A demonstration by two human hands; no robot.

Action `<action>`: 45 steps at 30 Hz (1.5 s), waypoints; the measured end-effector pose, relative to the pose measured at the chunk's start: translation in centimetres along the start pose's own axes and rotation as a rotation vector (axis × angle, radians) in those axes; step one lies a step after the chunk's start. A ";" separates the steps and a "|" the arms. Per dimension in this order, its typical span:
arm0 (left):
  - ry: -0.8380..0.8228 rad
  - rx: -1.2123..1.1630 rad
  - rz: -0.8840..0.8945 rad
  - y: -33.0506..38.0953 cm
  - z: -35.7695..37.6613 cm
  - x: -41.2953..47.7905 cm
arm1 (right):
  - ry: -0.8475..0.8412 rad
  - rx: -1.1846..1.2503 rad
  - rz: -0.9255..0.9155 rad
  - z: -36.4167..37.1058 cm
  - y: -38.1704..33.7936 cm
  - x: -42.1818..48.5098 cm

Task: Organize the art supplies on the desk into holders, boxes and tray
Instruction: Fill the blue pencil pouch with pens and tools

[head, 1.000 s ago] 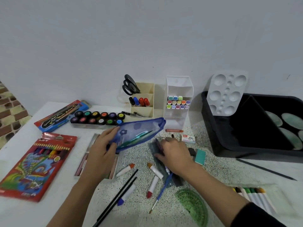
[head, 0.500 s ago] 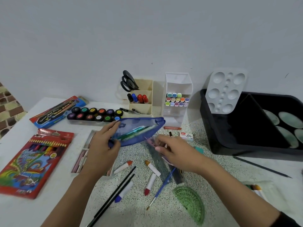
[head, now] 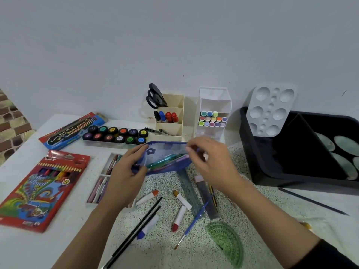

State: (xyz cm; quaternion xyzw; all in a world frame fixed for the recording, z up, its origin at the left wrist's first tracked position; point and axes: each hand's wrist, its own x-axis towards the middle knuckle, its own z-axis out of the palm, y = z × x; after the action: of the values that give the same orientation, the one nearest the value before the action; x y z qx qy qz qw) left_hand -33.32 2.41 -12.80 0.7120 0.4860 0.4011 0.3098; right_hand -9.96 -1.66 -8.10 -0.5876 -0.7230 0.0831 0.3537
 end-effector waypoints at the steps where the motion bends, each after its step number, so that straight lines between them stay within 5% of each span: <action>1: 0.011 0.006 0.001 -0.1 0.0 0.1 | 0.007 0.022 0.056 -0.5 0.3 -0.5; 6: 0.038 0.018 0.004 -0.4 0.0 0.4 | -0.286 -0.168 0.298 -1.1 2.2 -2.9; 11: 0.031 0.048 -0.004 -0.3 0.4 0.0 | -0.496 -0.478 0.346 0.6 1.9 -4.2; 15: 0.022 0.034 -0.023 0.1 0.7 -0.4 | -0.475 -0.519 0.344 1.6 1.7 -4.4; 21: 0.026 0.049 -0.061 0.2 0.5 -0.3 | -0.275 -0.175 0.359 1.4 2.2 -4.4; 30: -0.031 0.067 -0.053 0.6 0.8 -0.1 | -0.033 0.181 0.053 -0.5 -1.2 -2.3; 33: -0.076 0.022 -0.068 0.9 0.8 -0.4 | -0.109 0.155 -0.051 -0.1 -1.9 -1.1; 38: -0.063 -0.042 -0.064 1.4 0.7 -0.6 | -0.223 -0.223 -0.141 1.8 -0.6 0.1; 45: -0.026 -0.030 -0.084 0.4 0.5 -0.8 | 0.010 -0.001 -0.084 1.2 0.1 -1.5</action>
State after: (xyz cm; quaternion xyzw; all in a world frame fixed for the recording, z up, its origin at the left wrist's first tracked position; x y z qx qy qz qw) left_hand -32.90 1.46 -12.87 0.6912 0.5054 0.3858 0.3433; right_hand -10.48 -2.63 -9.63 -0.5575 -0.7452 0.0650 0.3600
